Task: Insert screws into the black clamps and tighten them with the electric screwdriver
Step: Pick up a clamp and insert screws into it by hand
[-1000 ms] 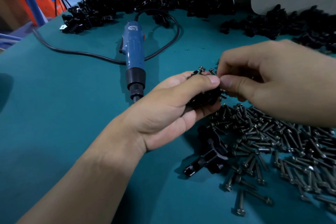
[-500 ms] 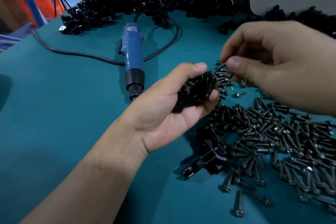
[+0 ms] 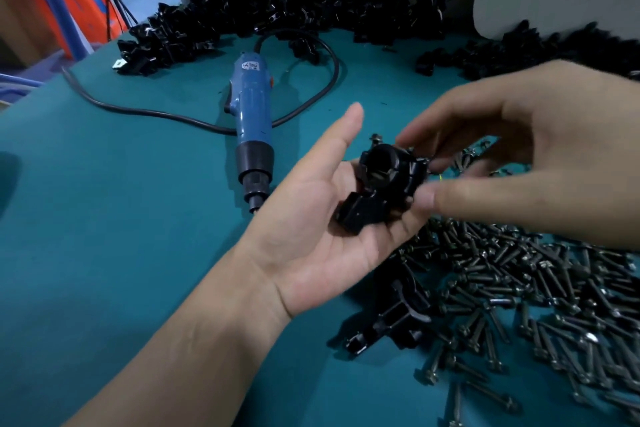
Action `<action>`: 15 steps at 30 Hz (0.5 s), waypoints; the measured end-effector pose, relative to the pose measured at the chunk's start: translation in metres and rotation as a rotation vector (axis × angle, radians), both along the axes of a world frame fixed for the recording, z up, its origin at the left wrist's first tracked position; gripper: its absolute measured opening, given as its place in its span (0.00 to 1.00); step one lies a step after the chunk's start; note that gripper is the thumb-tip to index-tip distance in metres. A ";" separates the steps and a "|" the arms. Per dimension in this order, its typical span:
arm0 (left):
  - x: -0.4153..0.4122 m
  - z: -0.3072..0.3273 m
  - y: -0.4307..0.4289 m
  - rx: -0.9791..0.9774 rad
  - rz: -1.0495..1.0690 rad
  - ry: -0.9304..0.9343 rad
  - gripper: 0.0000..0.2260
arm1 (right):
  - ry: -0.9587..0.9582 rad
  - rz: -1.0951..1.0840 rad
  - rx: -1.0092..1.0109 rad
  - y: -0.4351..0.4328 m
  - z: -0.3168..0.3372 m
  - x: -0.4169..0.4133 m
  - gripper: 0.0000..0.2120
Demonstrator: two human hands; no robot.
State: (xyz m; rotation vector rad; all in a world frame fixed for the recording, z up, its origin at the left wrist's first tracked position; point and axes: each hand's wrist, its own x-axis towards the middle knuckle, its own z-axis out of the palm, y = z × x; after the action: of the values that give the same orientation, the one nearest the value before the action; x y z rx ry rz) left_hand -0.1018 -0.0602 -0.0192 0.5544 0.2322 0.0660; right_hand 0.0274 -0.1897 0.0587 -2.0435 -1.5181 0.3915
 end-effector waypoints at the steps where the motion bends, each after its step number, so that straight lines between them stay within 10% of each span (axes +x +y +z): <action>1: 0.000 0.001 0.000 0.005 0.011 0.011 0.30 | -0.008 0.016 0.000 0.001 0.000 -0.003 0.20; 15: 0.000 -0.007 0.002 0.037 0.138 -0.026 0.15 | -0.253 0.018 0.190 0.006 -0.005 -0.015 0.06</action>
State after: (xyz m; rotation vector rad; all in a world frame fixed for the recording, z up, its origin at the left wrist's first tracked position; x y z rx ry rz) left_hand -0.1014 -0.0579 -0.0263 0.5733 0.2439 0.2121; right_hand 0.0124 -0.1835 0.0539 -1.9872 -1.6519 -0.0079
